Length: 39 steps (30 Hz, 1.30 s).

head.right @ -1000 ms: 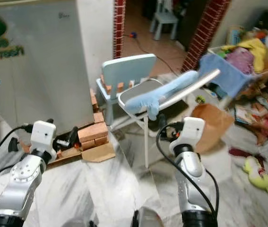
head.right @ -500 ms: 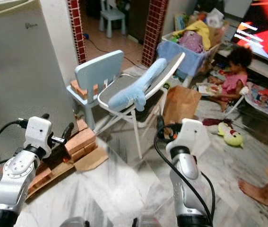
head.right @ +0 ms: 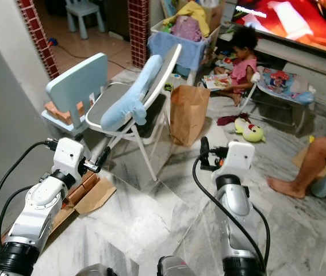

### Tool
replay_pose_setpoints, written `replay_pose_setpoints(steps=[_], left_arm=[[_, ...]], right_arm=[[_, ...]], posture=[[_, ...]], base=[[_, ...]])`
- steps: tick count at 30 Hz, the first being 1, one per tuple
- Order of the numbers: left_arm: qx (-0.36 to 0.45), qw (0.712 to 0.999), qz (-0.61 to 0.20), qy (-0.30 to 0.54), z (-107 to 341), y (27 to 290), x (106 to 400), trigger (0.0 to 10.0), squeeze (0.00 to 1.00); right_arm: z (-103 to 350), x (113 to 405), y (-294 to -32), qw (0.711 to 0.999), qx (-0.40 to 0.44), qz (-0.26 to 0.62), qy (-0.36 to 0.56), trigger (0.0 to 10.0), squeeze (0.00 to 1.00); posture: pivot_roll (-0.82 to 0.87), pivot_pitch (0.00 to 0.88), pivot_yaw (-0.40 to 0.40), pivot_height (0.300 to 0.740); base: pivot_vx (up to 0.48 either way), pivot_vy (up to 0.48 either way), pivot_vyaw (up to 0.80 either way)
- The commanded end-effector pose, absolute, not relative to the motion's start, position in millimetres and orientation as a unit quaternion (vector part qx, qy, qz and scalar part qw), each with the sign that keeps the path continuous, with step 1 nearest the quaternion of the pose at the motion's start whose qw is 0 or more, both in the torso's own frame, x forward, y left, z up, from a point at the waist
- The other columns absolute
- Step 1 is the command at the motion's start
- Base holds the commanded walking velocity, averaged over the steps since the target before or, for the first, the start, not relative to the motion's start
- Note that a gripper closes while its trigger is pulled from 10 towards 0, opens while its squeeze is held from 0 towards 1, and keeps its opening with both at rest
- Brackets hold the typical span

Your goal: Restocking fridge

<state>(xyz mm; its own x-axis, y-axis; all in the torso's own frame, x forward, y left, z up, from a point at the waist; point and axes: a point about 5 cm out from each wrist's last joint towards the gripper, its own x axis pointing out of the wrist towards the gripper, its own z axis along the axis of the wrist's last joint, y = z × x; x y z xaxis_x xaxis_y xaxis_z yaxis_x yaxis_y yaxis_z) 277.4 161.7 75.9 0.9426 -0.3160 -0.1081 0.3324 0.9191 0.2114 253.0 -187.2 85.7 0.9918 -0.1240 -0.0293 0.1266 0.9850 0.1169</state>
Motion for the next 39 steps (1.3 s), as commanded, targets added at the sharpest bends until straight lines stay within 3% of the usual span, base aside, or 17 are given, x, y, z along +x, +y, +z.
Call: replay_pose_setpoints(steps=[1, 6, 13, 19, 39], left_arm=[[0.113, 0.98, -0.155, 0.046, 69.9, 167.9, 271.6, 10.0, 0.0], [0.103, 0.985, -0.129, 0.048, 65.9, 170.5, 263.2, 10.0, 0.0], [0.105, 0.99, -0.092, 0.024, 78.7, 176.0, 267.5, 10.0, 0.0], [0.109, 0.991, -0.079, 0.024, 80.0, 179.0, 259.9, 10.0, 0.0], [0.114, 0.987, -0.107, 0.024, 89.5, 180.9, 259.3, 10.0, 0.0]], right_arm=[[95.9, 247.2, -193.0, 0.996, 0.05, -0.073, -0.012, 10.0, 0.0], [85.0, 231.1, -203.4, 0.996, 0.036, -0.084, 0.016, 10.0, 0.0], [99.9, 256.4, -189.0, 0.999, 0.033, -0.032, -0.002, 10.0, 0.0], [103.4, 266.1, -179.1, 0.999, 0.033, -0.007, -0.004, 10.0, 0.0], [101.1, 275.7, -172.7, 0.999, 0.041, -0.005, 0.001, 10.0, 0.0]], posture=[[-0.1, 0.0, 0.04, 0.74], [-0.09, 0.0, 0.006, 0.74], [-0.04, 0.0, -0.057, 0.74], [-0.02, 0.002, -0.063, 0.74], [0.0, 0.047, -0.052, 0.74]], base=[[0.0, 0.0, 0.0], [0.0, 0.0, 0.0], [0.0, 0.0, 0.0], [0.0, 0.0, -0.07], [0.158, 0.0, -0.8]])
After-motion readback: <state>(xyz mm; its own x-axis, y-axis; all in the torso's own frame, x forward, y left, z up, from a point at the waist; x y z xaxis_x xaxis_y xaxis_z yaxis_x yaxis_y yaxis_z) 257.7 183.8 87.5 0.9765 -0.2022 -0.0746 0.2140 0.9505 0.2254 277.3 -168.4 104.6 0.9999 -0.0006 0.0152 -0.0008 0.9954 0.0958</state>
